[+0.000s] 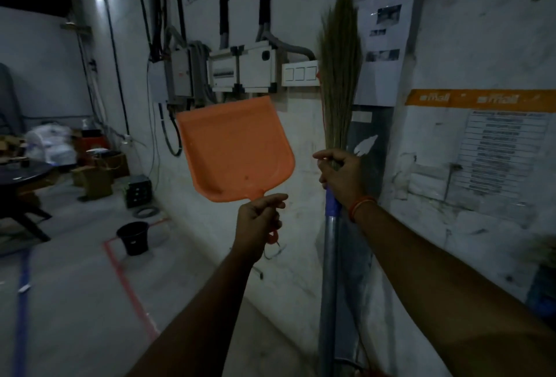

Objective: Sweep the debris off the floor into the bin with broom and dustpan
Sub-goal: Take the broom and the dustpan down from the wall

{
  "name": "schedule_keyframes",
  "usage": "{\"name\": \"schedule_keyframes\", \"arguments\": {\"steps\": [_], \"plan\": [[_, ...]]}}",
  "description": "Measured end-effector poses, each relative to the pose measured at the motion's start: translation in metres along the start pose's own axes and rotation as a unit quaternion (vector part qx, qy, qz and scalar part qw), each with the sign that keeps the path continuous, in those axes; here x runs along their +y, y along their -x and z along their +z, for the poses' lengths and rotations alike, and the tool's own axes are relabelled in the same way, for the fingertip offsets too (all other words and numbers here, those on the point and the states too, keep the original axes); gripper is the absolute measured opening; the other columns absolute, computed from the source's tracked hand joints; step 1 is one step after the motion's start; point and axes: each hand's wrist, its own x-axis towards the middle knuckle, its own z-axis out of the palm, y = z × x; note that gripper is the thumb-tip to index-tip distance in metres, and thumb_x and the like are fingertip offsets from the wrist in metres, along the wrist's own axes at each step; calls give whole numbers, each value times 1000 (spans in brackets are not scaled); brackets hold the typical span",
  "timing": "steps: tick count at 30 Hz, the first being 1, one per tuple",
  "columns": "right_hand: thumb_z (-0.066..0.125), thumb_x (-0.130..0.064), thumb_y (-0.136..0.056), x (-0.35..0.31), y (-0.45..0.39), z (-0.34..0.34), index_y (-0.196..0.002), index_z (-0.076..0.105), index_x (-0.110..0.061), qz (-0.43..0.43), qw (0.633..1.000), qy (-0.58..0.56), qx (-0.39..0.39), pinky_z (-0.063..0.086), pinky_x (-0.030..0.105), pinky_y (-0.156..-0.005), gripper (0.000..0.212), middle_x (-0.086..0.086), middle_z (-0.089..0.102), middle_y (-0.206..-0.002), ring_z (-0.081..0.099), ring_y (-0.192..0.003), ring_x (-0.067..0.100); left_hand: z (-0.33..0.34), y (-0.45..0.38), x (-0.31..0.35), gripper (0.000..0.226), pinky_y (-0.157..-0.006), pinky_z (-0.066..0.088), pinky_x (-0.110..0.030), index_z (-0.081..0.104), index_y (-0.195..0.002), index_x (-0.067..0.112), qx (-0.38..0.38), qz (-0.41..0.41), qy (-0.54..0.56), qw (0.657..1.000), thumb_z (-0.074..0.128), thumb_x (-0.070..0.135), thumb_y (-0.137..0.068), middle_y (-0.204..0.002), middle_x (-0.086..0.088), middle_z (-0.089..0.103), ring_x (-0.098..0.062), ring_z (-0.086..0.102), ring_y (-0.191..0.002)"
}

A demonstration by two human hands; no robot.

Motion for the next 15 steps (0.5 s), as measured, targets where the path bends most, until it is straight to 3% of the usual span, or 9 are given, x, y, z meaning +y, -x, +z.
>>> {"name": "schedule_keyframes", "arguments": {"steps": [4,9,15], "plan": [[62,-1,-89,-1,-8,17,-89,73,-17,35,997,-45,-44,57,37,-61,19,5,68,-84,60,-62,20,-28,11,-15,41,-46,34,-24,78,-106,16,50,-12,-6,999,41,-3,-99,-76,-7,63,-26,49,-63],[58,5,-86,17,-15,49,-89,72,-10,120,982,-102,-101,51,31,-53,21,12,63,-77,56,-56,21,-61,37,-27,41,-46,35,-25,76,-109,10,72,-31,-33,996,39,-5,-98,-70,4,62,-24,50,-60],[62,4,-85,80,44,94,-92,71,-7,235,947,-157,-151,51,29,-54,16,16,64,-83,56,-59,21,-109,81,-46,41,-49,35,-25,76,-108,10,100,-60,-56,992,39,-7,-99,-64,-8,53,-26,49,-61]]}}
